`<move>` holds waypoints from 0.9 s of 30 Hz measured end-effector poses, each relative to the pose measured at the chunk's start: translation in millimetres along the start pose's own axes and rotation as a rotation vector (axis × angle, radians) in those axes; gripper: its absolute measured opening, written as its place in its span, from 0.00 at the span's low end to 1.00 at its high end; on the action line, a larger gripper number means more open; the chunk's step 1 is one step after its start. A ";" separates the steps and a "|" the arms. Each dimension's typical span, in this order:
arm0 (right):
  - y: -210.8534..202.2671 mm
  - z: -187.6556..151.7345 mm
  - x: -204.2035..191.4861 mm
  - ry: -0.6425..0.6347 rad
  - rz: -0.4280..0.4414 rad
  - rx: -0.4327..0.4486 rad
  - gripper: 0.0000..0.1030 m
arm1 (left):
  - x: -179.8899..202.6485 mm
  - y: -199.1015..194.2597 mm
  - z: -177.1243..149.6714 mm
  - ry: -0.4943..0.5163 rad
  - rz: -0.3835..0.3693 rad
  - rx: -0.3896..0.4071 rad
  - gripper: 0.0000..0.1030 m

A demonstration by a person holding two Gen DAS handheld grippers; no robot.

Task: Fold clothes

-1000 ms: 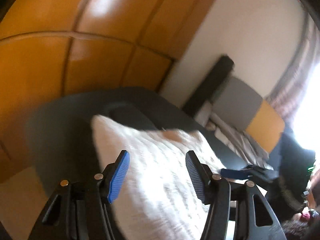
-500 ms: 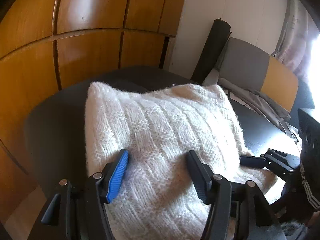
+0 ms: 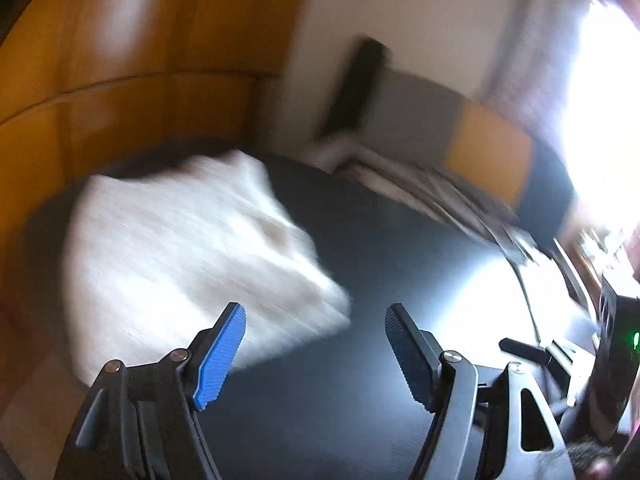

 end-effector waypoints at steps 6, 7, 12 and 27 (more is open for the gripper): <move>-130.0 -119.6 112.9 0.212 -0.282 0.027 1.00 | 125.3 -14.9 -79.0 0.177 -0.141 -0.099 0.71; -153.4 -137.5 128.3 0.248 -0.335 0.039 1.00 | 142.3 -19.3 -88.4 0.210 -0.159 -0.107 0.71; -230.8 -199.0 171.4 0.407 -0.484 0.053 1.00 | 202.3 -49.2 -116.9 0.356 -0.182 -0.105 0.72; -250.5 -103.0 97.1 0.167 -0.395 0.223 1.00 | 90.4 -145.6 1.3 0.281 0.352 0.226 0.72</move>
Point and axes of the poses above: each gripper's, at about its wrist camera, not at the fingertips, and y roughly the way its jaws point, x to its right, z to its top, the point moved 10 cm from there along y, roughly the way its jaws point, and after that the axes turned 8 degrees about z, right-handed, at the moved point
